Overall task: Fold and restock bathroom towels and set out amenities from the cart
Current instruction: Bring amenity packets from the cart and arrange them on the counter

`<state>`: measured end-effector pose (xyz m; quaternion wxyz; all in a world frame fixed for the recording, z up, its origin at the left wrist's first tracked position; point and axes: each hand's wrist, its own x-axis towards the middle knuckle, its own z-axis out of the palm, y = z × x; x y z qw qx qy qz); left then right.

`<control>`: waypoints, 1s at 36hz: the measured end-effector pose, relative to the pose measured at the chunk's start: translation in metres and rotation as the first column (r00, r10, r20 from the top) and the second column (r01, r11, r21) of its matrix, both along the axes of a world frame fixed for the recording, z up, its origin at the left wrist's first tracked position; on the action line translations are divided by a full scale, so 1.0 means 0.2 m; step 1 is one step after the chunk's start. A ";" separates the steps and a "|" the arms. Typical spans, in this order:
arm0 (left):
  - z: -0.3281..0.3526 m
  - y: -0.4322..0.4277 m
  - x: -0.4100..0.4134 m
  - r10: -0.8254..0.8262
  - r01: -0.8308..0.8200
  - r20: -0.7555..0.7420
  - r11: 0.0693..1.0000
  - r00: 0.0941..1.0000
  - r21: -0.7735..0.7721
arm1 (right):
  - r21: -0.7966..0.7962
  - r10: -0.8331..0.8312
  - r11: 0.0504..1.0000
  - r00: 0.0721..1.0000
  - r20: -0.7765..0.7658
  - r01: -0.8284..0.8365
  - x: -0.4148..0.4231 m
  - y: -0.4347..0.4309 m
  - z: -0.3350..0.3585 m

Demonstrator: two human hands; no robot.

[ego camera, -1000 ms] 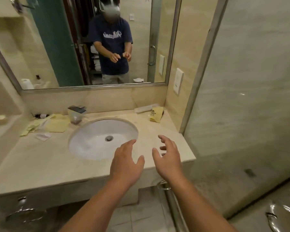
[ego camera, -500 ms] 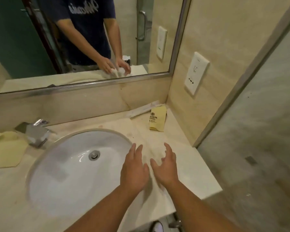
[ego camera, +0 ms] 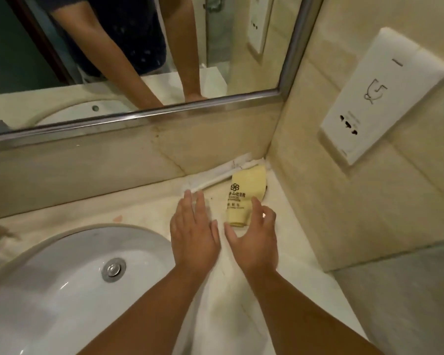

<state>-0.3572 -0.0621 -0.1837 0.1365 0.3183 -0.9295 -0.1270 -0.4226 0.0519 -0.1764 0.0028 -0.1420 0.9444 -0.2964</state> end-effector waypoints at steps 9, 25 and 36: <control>0.00 -0.14 -0.30 0.087 -0.087 -0.025 0.996 0.996 -0.011 | 0.014 0.028 1.000 1.000 -0.011 -0.028 -0.17 -0.10 -0.07; 0.05 -0.09 -0.24 0.242 -0.237 0.006 0.946 0.970 0.220 | -0.338 -0.101 0.929 0.983 0.154 0.149 -0.16 -0.08 -0.01; 0.31 0.01 0.07 0.564 -0.293 -0.182 0.646 0.806 0.705 | -0.524 -0.069 0.813 0.936 0.344 0.253 -0.09 -0.13 0.25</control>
